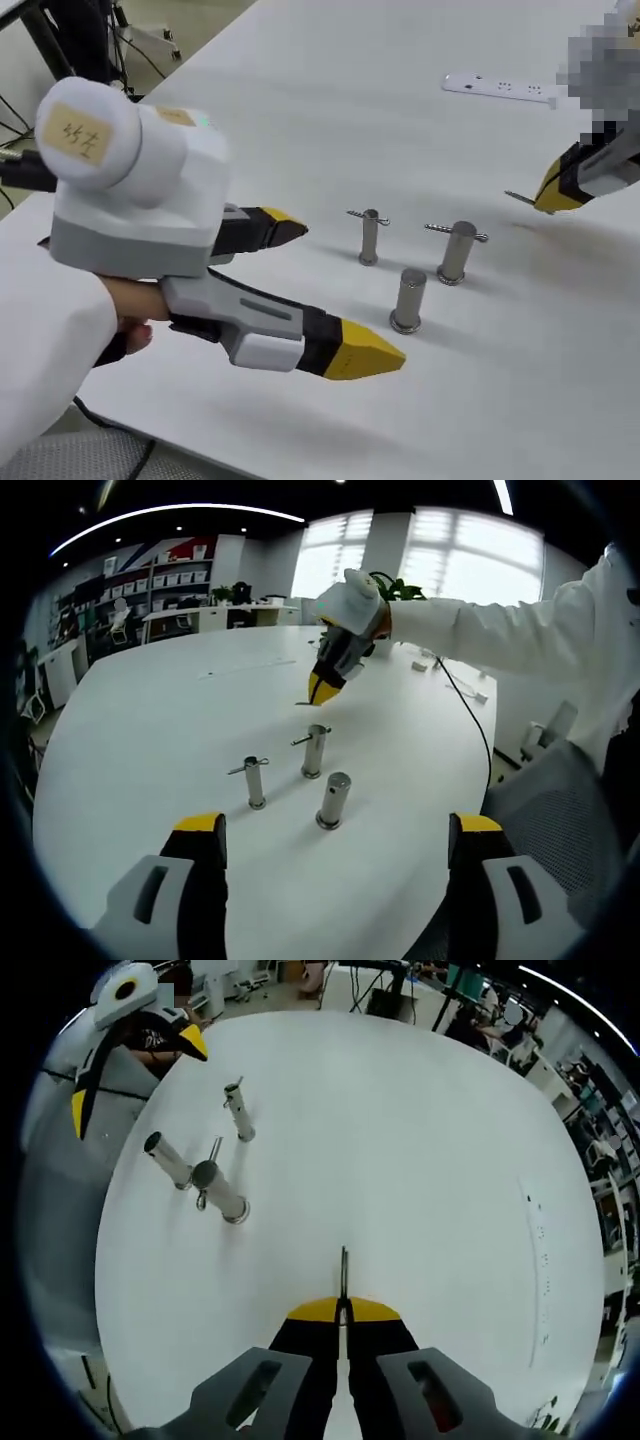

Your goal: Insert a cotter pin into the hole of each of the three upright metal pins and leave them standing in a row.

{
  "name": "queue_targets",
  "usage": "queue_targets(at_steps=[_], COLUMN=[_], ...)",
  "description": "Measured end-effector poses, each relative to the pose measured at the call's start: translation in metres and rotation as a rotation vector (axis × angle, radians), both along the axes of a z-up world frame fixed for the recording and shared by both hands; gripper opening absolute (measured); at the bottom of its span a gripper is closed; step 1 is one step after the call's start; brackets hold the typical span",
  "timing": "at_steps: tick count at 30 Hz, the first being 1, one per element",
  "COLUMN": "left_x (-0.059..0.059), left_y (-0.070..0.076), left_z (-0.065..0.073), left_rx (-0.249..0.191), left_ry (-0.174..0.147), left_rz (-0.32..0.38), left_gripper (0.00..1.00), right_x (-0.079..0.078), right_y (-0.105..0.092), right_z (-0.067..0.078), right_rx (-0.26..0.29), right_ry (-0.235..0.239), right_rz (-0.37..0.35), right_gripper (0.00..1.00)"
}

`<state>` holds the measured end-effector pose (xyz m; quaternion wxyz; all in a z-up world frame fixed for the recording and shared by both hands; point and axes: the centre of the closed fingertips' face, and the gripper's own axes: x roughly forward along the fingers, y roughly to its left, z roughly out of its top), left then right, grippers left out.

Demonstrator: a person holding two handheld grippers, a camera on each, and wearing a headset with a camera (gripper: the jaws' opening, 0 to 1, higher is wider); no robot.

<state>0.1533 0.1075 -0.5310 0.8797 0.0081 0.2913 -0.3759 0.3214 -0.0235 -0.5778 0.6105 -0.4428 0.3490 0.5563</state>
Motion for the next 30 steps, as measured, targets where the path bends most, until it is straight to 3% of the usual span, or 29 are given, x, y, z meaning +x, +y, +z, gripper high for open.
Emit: queue_targets(at_steps=[11, 17, 27, 30], left_x=[0.008, 0.017, 0.027, 0.031], left_y=[-0.001, -0.005, -0.018, -0.024], left_z=[0.006, 0.017, 0.028, 0.035], left_rx=[-0.047, -0.095, -0.147, -0.188], left_ry=[-0.005, -0.032, -0.060, -0.064], left_rz=[0.038, 0.057, 0.050, 0.053], left_gripper=[0.84, 0.81, 0.72, 0.67], right_x=[-0.021, -0.031, -0.051, -0.062], right_y=[-0.005, -0.005, 0.000, 0.002], right_z=[0.028, 0.044, 0.056, 0.055], right_rx=[0.094, 0.138, 0.198, 0.206], right_ry=[-0.122, -0.195, -0.282, -0.292], right_rz=[-0.004, -0.007, -0.019, -0.010], right_gripper=[0.00, 0.00, 0.00, 0.00])
